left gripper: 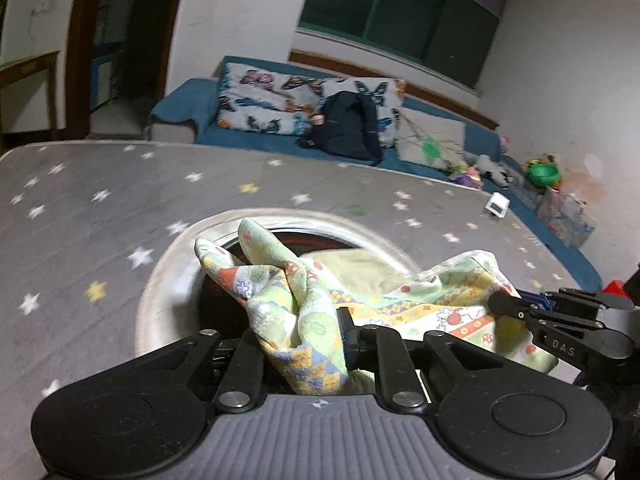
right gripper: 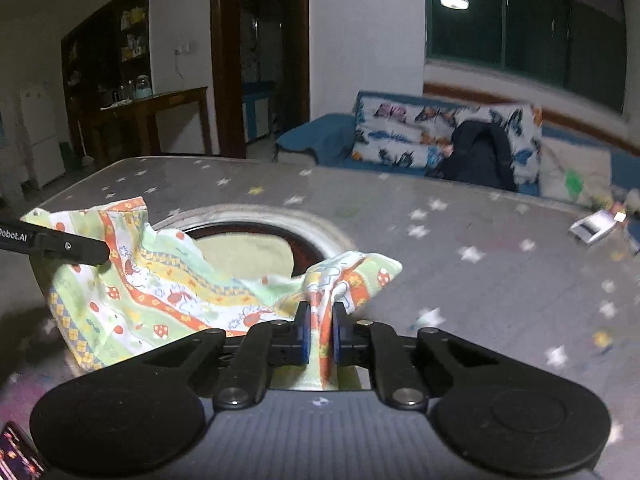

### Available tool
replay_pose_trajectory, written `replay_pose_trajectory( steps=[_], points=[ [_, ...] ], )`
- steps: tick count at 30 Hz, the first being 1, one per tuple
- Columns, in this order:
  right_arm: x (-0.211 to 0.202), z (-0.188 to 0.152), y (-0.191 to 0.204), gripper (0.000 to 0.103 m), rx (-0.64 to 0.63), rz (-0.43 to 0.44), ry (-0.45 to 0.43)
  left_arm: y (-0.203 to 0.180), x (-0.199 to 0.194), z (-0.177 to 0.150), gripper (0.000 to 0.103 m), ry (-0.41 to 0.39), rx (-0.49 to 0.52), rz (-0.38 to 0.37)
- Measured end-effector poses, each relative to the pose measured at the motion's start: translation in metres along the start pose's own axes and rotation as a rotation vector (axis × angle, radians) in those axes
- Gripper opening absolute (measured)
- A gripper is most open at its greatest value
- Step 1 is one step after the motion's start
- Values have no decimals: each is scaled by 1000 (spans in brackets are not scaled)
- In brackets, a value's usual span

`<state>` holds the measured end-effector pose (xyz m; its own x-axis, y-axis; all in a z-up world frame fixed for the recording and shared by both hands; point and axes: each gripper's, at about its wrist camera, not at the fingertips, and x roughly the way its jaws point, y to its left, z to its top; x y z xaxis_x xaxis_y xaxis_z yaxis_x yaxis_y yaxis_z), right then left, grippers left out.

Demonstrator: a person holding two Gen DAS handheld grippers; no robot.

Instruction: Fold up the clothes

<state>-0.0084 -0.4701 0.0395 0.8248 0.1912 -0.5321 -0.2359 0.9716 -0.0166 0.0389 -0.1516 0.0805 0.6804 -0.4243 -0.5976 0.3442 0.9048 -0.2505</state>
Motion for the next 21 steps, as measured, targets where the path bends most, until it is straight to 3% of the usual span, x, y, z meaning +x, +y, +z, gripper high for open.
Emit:
replay_pose_trajectory(
  steps=[11, 21],
  points=[
    [-43, 11, -62, 9, -74, -234, -21, -94, 61, 23, 16, 56, 109, -147],
    [-47, -14, -137, 9, -36, -475, 61, -170, 123, 10, 17, 178, 231, -235]
  ],
)
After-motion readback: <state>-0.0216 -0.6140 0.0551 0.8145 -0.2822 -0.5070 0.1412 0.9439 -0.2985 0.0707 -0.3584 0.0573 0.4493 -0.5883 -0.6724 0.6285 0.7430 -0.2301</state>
